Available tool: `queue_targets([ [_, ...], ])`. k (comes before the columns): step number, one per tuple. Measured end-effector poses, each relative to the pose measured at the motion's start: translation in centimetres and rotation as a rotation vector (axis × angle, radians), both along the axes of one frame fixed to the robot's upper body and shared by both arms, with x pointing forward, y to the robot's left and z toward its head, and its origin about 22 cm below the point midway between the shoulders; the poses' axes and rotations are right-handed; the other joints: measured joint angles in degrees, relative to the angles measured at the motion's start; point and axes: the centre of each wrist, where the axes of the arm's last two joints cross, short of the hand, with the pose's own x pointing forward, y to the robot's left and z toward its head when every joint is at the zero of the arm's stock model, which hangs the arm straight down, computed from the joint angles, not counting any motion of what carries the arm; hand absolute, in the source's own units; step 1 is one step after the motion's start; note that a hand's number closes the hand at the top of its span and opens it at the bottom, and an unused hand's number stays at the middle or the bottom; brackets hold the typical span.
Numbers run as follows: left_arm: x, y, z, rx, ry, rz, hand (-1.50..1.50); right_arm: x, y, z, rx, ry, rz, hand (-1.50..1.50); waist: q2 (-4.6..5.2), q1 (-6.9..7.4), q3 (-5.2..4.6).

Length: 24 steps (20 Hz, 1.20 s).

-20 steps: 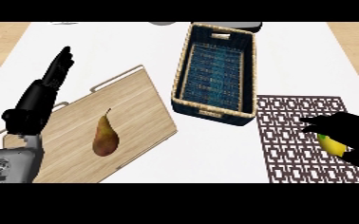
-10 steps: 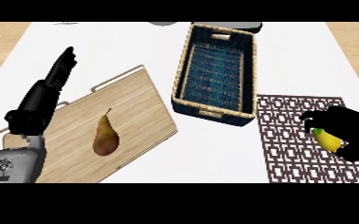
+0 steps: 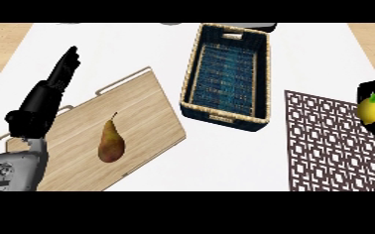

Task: Pick the lemon from the placemat and place it in the basket

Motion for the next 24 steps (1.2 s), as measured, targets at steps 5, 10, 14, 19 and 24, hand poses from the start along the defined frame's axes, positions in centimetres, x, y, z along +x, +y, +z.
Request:
queue_targets([
  [5, -0.2, 0.4, -0.2, 0.001, -0.005, 0.009, 0.0, 1.8, -0.1, 4.0, 0.106, -0.249, -0.111, 1.5, -0.16, -0.24, 0.04],
  [10, -0.1, 0.7, -0.2, -0.001, 0.006, 0.018, 0.0, 3.5, 0.6, 9.7, 0.382, -0.521, -0.088, 1.5, -0.54, -0.76, 0.04],
  [14, 0.0, 0.9, -0.3, 0.003, 0.012, 0.025, 0.0, 4.6, 2.5, 15.0, 0.584, -0.647, -0.008, 1.5, -0.75, -1.09, -0.04],
  [19, -0.3, 0.8, -0.2, 0.005, 0.005, 0.016, 0.0, 4.5, 5.2, 22.6, 0.684, -0.702, 0.098, 1.5, -0.71, -0.76, -0.06],
  [24, -0.2, 0.5, -0.3, 0.004, 0.007, 0.014, 0.0, 4.5, 9.3, 28.1, 0.777, -0.66, 0.168, 1.5, -0.64, -0.65, -0.07],
])
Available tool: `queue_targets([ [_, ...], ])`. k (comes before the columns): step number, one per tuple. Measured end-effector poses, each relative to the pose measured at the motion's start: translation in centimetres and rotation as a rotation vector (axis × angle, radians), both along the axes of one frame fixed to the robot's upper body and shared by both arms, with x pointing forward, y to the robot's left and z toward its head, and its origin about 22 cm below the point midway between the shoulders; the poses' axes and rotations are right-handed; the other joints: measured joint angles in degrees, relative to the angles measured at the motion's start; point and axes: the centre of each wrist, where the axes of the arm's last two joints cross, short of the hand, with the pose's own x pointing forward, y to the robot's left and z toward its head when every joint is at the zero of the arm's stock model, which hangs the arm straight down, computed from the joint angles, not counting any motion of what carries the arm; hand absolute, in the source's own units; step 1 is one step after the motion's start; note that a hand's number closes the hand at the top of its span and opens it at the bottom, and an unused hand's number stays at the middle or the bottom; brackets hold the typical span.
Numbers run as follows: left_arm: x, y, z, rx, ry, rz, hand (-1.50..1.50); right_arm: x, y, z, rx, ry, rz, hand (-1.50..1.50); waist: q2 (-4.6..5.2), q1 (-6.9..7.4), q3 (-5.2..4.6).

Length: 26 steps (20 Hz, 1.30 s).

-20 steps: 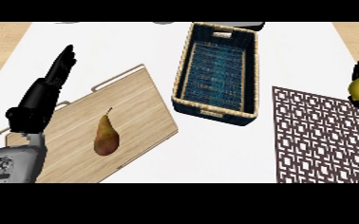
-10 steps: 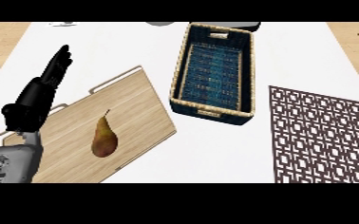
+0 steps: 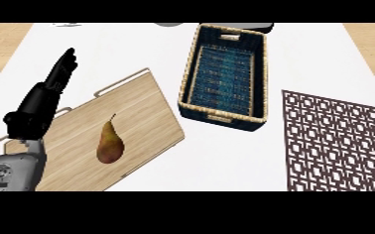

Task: Pick the lemon from the placemat and place it in the basket

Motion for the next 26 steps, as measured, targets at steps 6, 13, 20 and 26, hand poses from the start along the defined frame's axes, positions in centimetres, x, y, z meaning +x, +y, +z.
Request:
queue_targets([
  [6, -0.2, 0.0, -0.3, -0.002, 0.001, -0.004, 0.0, 0.0, 6.2, 5.1, -0.01, 0.068, 0.064, 1.5, 0.09, 0.27, 0.01],
  [13, 0.6, -0.6, -0.1, -0.007, -0.003, -0.007, 0.0, 1.1, 13.5, 6.0, -0.019, 0.169, 0.083, 1.5, 0.32, 0.38, 0.02],
  [20, 0.4, -0.4, -0.4, -0.006, -0.001, -0.011, 0.0, 2.5, 17.4, 4.6, -0.089, 0.313, 0.106, 1.5, 0.42, 0.46, 0.04],
  [26, 0.5, -0.2, -0.4, -0.008, -0.006, -0.005, 0.0, 2.9, 19.1, 4.0, -0.252, 0.391, 0.031, 1.5, 0.47, 0.43, 0.05],
])
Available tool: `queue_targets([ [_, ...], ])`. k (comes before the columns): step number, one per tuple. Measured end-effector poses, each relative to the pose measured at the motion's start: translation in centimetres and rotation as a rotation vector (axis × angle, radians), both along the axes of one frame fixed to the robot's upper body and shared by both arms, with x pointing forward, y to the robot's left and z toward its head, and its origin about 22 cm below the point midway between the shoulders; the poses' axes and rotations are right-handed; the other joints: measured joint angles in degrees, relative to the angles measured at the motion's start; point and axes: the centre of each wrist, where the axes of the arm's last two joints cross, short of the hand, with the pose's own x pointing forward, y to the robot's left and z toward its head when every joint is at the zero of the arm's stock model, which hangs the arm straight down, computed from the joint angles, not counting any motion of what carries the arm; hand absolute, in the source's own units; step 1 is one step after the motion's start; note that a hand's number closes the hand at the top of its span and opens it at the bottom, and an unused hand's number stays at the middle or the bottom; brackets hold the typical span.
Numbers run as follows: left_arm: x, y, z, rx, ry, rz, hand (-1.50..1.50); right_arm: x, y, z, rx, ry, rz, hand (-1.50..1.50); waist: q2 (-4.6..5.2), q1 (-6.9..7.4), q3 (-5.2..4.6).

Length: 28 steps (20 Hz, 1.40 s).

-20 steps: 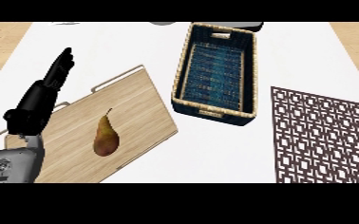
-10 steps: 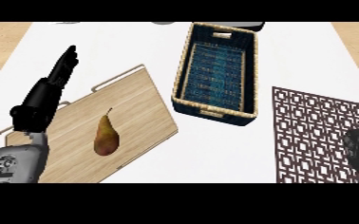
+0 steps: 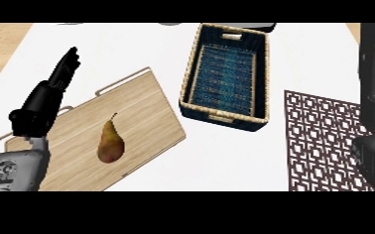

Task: Pick the lemon from the placemat and place it in the basket

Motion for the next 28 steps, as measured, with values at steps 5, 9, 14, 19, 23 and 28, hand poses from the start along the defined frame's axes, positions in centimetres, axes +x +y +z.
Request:
queue_targets([
  [5, -0.5, 0.4, 0.2, -0.001, 0.0, -0.002, 0.0, 0.3, -0.3, -0.9, -0.173, 0.009, -0.023, 1.5, 0.03, 0.12, 0.03],
  [9, -0.4, -0.2, 0.6, 0.007, -0.002, -0.006, 0.0, 0.9, 0.1, -1.6, -0.226, 0.044, 0.007, -1.5, 0.04, 0.18, 0.04],
  [14, -0.2, -0.1, 0.7, 0.009, -0.003, 0.003, 0.0, 1.6, -0.4, -1.9, -0.174, 0.101, 0.055, -1.5, 0.05, 0.09, 0.04],
  [19, 0.0, -0.5, 0.6, 0.003, 0.002, 0.003, 0.0, 1.6, -0.2, -1.8, -0.048, 0.078, 0.067, -1.5, -0.01, -0.02, 0.04],
  [23, -0.3, -0.5, 0.5, 0.001, -0.002, 0.0, 0.0, 1.7, -2.0, -1.4, 0.176, 0.017, -0.005, -1.5, 0.0, 0.18, 0.06],
  [28, -0.3, -0.3, 0.6, 0.004, -0.003, -0.002, 0.0, 1.7, -5.0, -1.0, 0.411, -0.077, -0.174, -1.5, 0.09, 0.21, 0.05],
])
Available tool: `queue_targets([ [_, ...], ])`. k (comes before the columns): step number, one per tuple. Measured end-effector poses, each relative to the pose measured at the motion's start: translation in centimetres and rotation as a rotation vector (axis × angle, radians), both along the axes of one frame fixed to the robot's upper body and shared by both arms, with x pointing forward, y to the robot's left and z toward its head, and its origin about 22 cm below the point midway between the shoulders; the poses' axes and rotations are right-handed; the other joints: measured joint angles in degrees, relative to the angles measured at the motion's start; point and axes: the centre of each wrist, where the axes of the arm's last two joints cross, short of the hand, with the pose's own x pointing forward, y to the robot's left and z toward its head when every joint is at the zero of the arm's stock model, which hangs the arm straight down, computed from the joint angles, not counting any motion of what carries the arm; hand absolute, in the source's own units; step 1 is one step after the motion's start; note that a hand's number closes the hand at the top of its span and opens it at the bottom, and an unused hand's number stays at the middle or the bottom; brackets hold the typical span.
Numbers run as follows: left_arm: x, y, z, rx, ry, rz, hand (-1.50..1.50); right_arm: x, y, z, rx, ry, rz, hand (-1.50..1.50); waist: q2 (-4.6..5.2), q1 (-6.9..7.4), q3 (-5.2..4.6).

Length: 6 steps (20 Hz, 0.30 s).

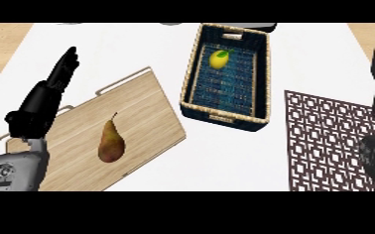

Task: Pick the lemon from the placemat and place it in the basket

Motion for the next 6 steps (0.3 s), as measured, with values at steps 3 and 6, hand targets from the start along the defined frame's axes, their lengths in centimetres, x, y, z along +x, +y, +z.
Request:
queue_targets([
  [3, -0.3, 0.1, -0.1, 0.004, 0.001, -0.001, 0.0, -0.1, -3.7, 0.0, 0.099, -0.038, -0.103, -1.5, 0.04, -0.03, 0.01],
  [6, -0.1, 0.1, -0.1, 0.0, -0.004, 0.003, 0.0, -0.4, -6.7, -0.4, 0.174, -0.074, -0.186, -1.5, 0.05, -0.31, 0.02],
])
